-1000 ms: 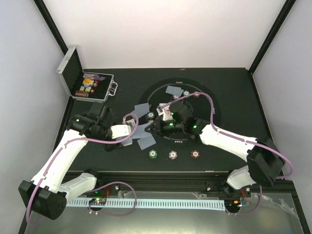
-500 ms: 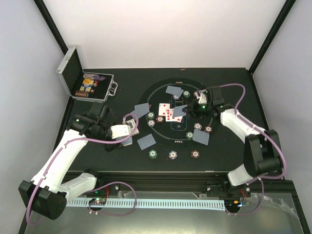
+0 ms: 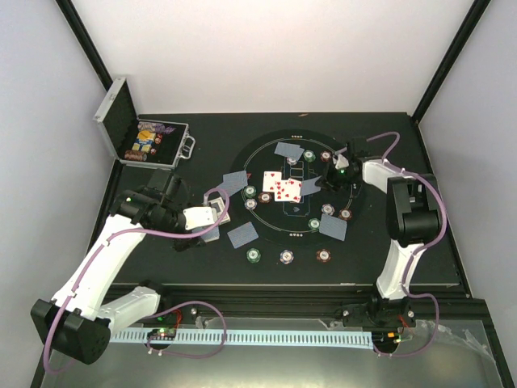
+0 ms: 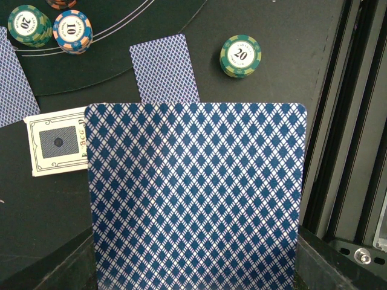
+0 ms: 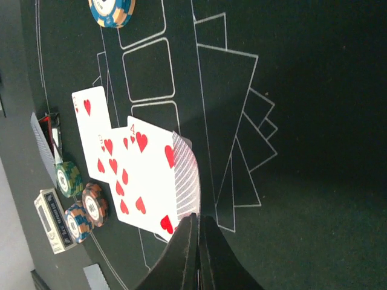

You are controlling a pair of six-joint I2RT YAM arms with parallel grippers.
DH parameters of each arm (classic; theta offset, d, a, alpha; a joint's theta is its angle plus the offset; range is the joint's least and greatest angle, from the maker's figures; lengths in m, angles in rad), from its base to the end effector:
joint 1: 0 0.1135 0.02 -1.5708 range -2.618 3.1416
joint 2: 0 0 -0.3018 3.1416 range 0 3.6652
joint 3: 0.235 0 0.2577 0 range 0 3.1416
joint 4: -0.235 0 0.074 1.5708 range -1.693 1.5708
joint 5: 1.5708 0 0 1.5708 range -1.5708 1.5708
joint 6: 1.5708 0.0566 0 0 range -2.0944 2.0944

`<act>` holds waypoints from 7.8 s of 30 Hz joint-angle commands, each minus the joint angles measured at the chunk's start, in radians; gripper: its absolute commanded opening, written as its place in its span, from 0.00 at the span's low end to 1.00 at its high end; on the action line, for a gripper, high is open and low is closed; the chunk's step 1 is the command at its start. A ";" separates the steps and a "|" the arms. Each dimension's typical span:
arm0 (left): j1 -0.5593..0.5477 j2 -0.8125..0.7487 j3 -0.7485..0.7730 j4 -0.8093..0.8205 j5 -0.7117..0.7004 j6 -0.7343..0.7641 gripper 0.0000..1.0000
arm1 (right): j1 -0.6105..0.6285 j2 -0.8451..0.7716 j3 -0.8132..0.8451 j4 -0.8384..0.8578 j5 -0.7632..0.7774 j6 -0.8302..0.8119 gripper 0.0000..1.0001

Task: Distribute texas hold em gaming equipment

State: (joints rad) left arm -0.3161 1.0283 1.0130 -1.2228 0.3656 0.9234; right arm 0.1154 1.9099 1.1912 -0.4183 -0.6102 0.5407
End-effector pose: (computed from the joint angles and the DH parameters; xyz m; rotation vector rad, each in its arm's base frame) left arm 0.1430 -0.0681 0.3082 1.6352 2.1475 -0.3405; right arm 0.3927 0.0782 0.1690 0.3944 2.7321 1.0165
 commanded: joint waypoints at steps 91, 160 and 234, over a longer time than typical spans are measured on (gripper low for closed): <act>0.002 0.008 0.015 0.034 0.010 0.000 0.01 | 0.718 -0.275 -0.244 0.554 -0.061 0.502 0.01; 0.322 0.450 -0.219 0.560 -0.216 0.070 0.69 | -0.073 -0.190 -0.098 0.012 0.113 0.045 0.25; 0.316 0.357 -0.702 2.155 -0.274 -0.847 0.99 | -0.086 -0.506 -0.904 1.433 0.765 -0.505 1.00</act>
State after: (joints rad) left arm 0.0044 1.3895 0.2993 0.9218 0.1017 0.0925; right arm 0.0368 1.4086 0.2646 0.9836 0.1543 0.0498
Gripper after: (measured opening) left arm 0.989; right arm 0.999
